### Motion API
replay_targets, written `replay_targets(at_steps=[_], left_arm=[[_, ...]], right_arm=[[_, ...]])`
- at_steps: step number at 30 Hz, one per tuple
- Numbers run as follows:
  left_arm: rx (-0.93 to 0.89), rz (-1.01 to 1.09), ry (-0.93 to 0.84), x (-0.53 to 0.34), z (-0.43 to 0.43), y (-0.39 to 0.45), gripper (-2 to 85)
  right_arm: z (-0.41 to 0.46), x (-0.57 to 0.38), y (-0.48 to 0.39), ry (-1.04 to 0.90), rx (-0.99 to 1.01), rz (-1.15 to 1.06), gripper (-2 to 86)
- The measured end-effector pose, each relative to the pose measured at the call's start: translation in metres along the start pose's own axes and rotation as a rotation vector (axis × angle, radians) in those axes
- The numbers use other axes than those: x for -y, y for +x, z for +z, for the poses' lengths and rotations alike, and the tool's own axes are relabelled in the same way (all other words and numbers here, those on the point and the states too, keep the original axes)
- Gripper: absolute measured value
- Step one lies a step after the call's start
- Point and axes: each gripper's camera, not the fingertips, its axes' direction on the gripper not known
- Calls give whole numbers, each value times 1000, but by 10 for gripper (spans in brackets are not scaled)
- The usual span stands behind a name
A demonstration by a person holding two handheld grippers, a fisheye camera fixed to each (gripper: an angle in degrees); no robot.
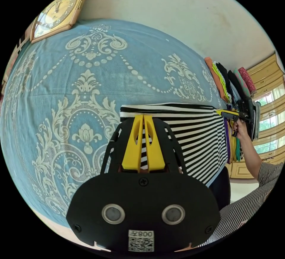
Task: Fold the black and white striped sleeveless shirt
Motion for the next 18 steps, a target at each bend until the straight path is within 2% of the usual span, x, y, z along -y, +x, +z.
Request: replay_targets(at_steps=[4,9,13,18], left_arm=[[8,-24,17,-19,-17,-7,3],[-53,-70,81,-83,-61,-24,14],[-115,-151,90,-143,-89,-47,39],[-168,-281,31,-223,-115,-76,72]], right_arm=[[10,-4,21,9,55,45,0],[-4,-44,28,99,91,44,1],[-5,-115,31,98,150,67,4],[12,-206,27,-3,208,128,24]])
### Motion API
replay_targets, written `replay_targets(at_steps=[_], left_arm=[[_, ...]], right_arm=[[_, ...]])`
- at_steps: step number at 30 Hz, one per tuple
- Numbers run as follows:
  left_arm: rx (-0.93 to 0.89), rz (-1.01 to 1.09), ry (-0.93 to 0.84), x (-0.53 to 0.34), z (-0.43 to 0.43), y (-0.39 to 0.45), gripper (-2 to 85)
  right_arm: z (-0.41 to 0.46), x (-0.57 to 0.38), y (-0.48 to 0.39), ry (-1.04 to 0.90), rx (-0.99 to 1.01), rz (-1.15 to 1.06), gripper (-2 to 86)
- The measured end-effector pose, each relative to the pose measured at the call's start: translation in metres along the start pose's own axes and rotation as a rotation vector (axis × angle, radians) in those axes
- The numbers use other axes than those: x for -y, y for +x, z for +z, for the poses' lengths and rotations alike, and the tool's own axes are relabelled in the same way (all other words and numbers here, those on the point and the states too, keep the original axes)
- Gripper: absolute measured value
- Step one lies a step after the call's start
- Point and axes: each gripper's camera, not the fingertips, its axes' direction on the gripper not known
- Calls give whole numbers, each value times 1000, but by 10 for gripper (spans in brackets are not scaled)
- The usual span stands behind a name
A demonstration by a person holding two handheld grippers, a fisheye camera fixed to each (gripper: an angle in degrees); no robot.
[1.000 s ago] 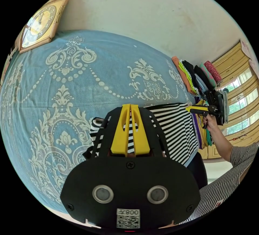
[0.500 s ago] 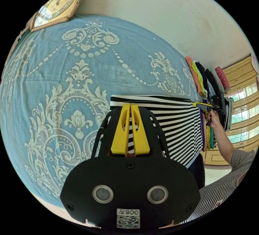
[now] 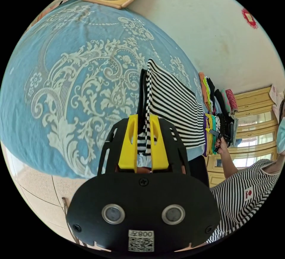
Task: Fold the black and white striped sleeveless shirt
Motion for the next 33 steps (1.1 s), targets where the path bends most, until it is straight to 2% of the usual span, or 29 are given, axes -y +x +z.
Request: replay_targets(at_steps=[7,12,18,23,26,33], left_arm=[[-16,-25,-37,-27,-15,-11,68],[46,15,-86,-27,-27,0,34],[16,31,-51,-34,-58,13,15],[13,11,-69,-38,-64,15,11],[80,-2,-113,-40,-61,16,11],[88,-17,-59,-46,-89,36,6]], right_arm=[[20,-66,11,3,117,82,53],[44,-73,14,-48,46,96,30],[43,-89,12,-63,11,62,5],[47,-109,25,-53,34,87,1],[68,-112,32,-102,29,108,1],[70,-127,32,-64,49,127,0]])
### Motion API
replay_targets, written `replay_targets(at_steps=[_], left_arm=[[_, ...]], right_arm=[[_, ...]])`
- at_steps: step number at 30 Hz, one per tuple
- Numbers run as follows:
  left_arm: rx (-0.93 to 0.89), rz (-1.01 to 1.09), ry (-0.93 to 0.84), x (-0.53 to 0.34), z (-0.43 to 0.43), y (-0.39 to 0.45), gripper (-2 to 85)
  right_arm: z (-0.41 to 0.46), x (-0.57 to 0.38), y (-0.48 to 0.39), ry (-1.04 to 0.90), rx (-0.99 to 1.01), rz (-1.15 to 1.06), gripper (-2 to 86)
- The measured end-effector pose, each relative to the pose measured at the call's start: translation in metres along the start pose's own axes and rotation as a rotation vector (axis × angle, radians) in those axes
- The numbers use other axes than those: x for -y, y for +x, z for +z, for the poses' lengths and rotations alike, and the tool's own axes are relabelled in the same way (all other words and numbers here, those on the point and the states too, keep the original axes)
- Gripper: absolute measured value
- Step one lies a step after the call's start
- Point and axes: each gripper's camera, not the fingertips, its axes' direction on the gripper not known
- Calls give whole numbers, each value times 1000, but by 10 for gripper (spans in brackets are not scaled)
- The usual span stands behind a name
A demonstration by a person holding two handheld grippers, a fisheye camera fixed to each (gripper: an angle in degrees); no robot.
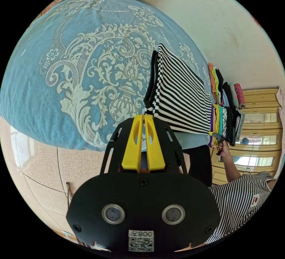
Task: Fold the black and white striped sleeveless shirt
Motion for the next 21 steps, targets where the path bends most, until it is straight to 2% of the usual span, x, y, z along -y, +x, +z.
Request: replay_targets(at_steps=[3,7,10,12,16,21], left_arm=[[-31,17,50,-7,-15,17,5],[-41,64,29,-9,-12,46,4],[-19,48,-53,-4,5,60,3],[-29,33,-39,-2,1,70,2],[-2,51,-21,-2,-14,94,2],[-50,108,-1,4,-19,149,2]], right_arm=[[-9,-11,-10,53,3,-9,1],[-13,-22,-35,107,-67,-48,1],[8,-22,-40,62,-110,-49,0],[26,-24,-31,7,-162,-13,-1],[17,-43,-15,64,-90,69,-1],[7,-48,-39,151,-41,-10,0]])
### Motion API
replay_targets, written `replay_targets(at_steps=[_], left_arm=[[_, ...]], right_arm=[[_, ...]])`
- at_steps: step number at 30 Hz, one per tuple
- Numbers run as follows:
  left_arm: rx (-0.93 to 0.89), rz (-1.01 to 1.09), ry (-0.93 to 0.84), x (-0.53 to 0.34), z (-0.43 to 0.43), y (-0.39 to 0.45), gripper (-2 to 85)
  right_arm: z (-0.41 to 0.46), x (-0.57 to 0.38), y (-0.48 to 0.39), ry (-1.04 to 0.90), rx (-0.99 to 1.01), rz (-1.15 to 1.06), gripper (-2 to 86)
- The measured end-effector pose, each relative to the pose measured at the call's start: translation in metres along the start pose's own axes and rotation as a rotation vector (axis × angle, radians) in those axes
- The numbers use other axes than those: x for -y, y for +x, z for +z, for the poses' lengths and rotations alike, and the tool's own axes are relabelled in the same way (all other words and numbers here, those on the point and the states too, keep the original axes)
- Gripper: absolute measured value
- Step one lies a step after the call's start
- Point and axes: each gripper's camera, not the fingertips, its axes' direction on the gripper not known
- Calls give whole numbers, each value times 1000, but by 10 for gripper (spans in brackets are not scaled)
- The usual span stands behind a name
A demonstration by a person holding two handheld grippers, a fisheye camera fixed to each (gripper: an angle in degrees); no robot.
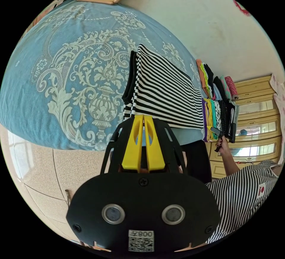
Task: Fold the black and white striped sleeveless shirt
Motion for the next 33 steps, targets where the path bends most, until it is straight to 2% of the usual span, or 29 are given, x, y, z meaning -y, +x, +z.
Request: replay_targets(at_steps=[4,7,10,15,22,28,33], left_arm=[[10,18,-96,14,26,33,3],[13,30,-100,19,28,64,4],[-36,100,-82,22,28,105,9],[-140,284,-154,37,65,210,26],[-157,641,-295,51,131,379,51],[-31,941,-330,45,181,519,84],[244,1124,-349,29,225,597,58]], right_arm=[[49,10,-9,-144,-87,-54,0],[41,3,7,-96,50,4,2],[22,-9,6,-20,7,-4,7],[37,-12,14,-45,23,44,32],[50,-13,26,-50,131,70,22],[36,-12,33,-27,245,77,14],[30,-7,30,-30,287,65,13]])
